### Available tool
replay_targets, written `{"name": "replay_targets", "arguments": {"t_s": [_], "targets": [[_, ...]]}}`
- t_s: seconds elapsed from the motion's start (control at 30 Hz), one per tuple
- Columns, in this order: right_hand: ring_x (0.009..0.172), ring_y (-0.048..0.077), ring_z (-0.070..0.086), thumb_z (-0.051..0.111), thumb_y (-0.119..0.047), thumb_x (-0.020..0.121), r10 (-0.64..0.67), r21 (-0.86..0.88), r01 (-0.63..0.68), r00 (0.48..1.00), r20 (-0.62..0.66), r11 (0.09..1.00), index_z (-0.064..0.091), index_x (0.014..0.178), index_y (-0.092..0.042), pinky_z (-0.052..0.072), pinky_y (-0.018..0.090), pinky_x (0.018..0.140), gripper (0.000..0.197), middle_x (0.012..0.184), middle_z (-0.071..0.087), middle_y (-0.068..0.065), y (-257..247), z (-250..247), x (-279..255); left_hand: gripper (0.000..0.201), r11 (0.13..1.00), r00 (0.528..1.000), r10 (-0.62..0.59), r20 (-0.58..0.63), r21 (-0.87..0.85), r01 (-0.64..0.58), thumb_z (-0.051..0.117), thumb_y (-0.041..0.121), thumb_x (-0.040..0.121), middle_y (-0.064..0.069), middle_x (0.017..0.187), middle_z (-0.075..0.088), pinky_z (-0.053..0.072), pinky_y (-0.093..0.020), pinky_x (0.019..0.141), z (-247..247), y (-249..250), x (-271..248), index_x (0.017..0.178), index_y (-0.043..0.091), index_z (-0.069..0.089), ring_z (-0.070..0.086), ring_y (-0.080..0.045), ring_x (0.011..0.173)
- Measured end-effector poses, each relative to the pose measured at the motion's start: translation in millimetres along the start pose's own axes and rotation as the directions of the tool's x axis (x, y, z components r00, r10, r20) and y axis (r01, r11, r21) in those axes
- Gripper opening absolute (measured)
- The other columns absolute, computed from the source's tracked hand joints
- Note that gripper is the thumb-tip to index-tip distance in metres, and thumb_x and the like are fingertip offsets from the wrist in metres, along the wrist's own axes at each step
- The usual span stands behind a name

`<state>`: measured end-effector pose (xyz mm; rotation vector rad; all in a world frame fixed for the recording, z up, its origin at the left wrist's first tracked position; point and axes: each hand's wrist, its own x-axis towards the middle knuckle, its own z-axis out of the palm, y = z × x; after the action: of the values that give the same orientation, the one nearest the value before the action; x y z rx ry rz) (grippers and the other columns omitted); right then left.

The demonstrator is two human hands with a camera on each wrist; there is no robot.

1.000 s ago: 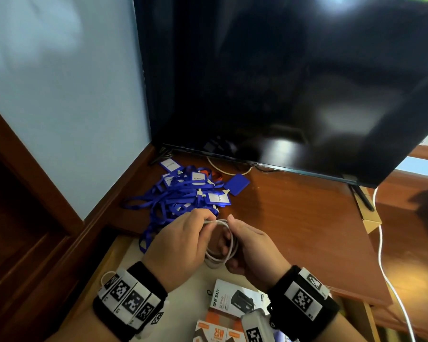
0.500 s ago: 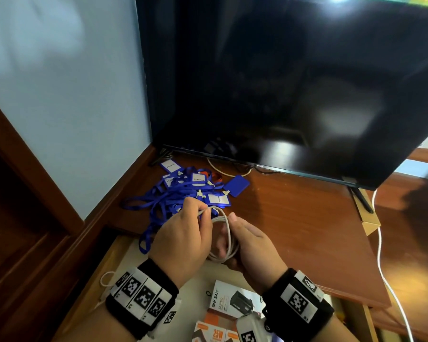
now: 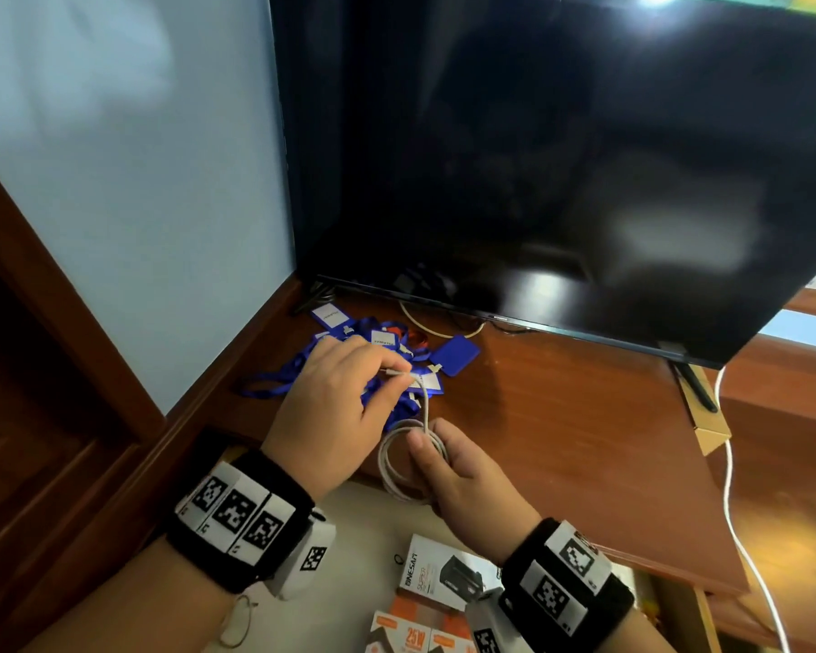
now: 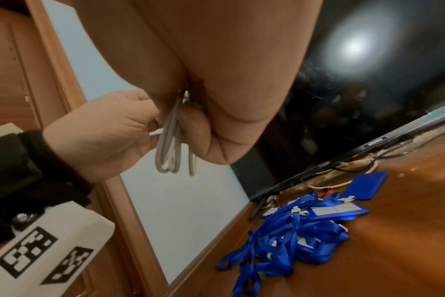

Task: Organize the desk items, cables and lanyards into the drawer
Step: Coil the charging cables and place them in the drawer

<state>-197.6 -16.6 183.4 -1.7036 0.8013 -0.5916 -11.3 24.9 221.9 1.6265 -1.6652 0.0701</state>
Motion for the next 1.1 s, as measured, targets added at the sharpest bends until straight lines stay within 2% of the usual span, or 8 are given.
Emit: {"name": "replay_targets", "arguments": {"t_s": [0.13, 0.3, 0.4, 0.5, 0.57, 0.73, 0.87, 1.1], "targets": [[0.055, 0.008, 0.042, 0.052, -0.045, 0.104, -0.016, 0.059, 0.016, 1.0, 0.009, 0.998, 0.054, 0.089, -0.015, 0.037, 0.024, 0.053, 0.034, 0.066, 0.052, -0.01, -8, -2, 1, 0.011, 0.998, 0.998, -0.066, 0.002, -0.016, 0.066, 0.071, 0.036, 0.096, 0.017, 0.092, 0.066, 0.049, -0.028, 0.077, 2, -5, 7, 0.102, 0.027, 0.072, 0.054, -0.011, 0.093], [0.045, 0.01, 0.041, 0.054, -0.043, 0.097, 0.035, 0.258, -0.039, 0.999, 0.017, 0.965, 0.058, 0.079, -0.023, 0.035, 0.02, 0.041, 0.027, 0.064, 0.05, 0.0, -19, -12, 2, 0.007, 0.851, 0.894, -0.328, 0.304, -0.316, 0.42, 0.077, 0.037, 0.092, 0.014, 0.089, 0.077, 0.057, -0.029, 0.083, 12, -16, 3, 0.095, 0.031, 0.08, 0.07, -0.006, 0.089], [0.046, 0.014, 0.043, 0.053, -0.045, 0.097, 0.046, 0.233, -0.049, 0.999, 0.021, 0.971, 0.059, 0.078, -0.025, 0.036, 0.021, 0.042, 0.028, 0.063, 0.048, 0.005, -17, -16, 0, 0.014, 0.651, 0.806, -0.378, 0.455, -0.487, 0.581, 0.08, 0.031, 0.088, 0.006, 0.09, 0.08, 0.056, -0.026, 0.078, 17, -17, -3, 0.098, 0.023, 0.083, 0.073, -0.005, 0.084], [0.047, 0.018, 0.044, 0.052, -0.042, 0.1, 0.049, 0.234, -0.053, 0.999, 0.022, 0.971, 0.058, 0.08, -0.022, 0.037, 0.02, 0.042, 0.029, 0.064, 0.049, 0.007, -18, -16, -2, 0.043, 0.354, 0.674, -0.391, 0.627, -0.573, 0.739, 0.085, 0.038, 0.071, -0.017, 0.106, 0.079, 0.053, -0.053, 0.103, 23, -21, -8, 0.103, 0.01, 0.082, 0.072, -0.03, 0.101], [0.047, 0.017, 0.045, 0.051, -0.038, 0.102, 0.063, 0.233, -0.065, 0.998, 0.018, 0.97, 0.057, 0.082, -0.018, 0.038, 0.02, 0.042, 0.03, 0.064, 0.051, 0.007, -19, -16, -2, 0.044, 0.263, 0.64, -0.355, 0.681, -0.584, 0.768, 0.083, 0.032, 0.073, -0.023, 0.11, 0.076, 0.05, -0.054, 0.109, 23, -23, -8, 0.106, 0.003, 0.08, 0.071, -0.031, 0.103], [0.047, 0.017, 0.046, 0.048, -0.033, 0.107, 0.13, 0.232, -0.131, 0.991, 0.021, 0.964, 0.058, 0.085, -0.014, 0.039, 0.022, 0.041, 0.03, 0.065, 0.053, 0.011, -24, -18, -2, 0.022, 0.326, 0.669, -0.285, 0.686, -0.587, 0.741, 0.067, 0.016, 0.096, -0.018, 0.105, 0.078, 0.059, -0.041, 0.095, 16, -21, -6, 0.108, 0.002, 0.079, 0.073, -0.025, 0.098], [0.044, 0.016, 0.047, 0.048, -0.034, 0.107, 0.174, 0.233, -0.173, 0.985, 0.016, 0.957, 0.057, 0.089, -0.011, 0.04, 0.022, 0.04, 0.03, 0.061, 0.053, 0.009, -27, -18, 1, 0.042, 0.351, 0.661, -0.276, 0.697, -0.568, 0.745, 0.057, 0.041, 0.104, -0.019, 0.111, 0.077, 0.055, -0.05, 0.102, 8, -18, -6, 0.112, 0.005, 0.077, 0.072, -0.036, 0.109], [0.049, 0.015, 0.05, 0.049, -0.032, 0.107, 0.155, 0.177, -0.159, 0.987, 0.039, 0.971, 0.06, 0.089, -0.011, 0.043, 0.025, 0.043, 0.03, 0.065, 0.058, 0.006, -29, -16, 6, 0.022, 0.741, 0.737, -0.187, 0.649, -0.4, 0.54, 0.082, 0.024, 0.086, 0.005, 0.105, 0.078, 0.056, -0.048, 0.1, -3, -18, -6, 0.105, 0.031, 0.074, 0.073, -0.013, 0.103]]}}
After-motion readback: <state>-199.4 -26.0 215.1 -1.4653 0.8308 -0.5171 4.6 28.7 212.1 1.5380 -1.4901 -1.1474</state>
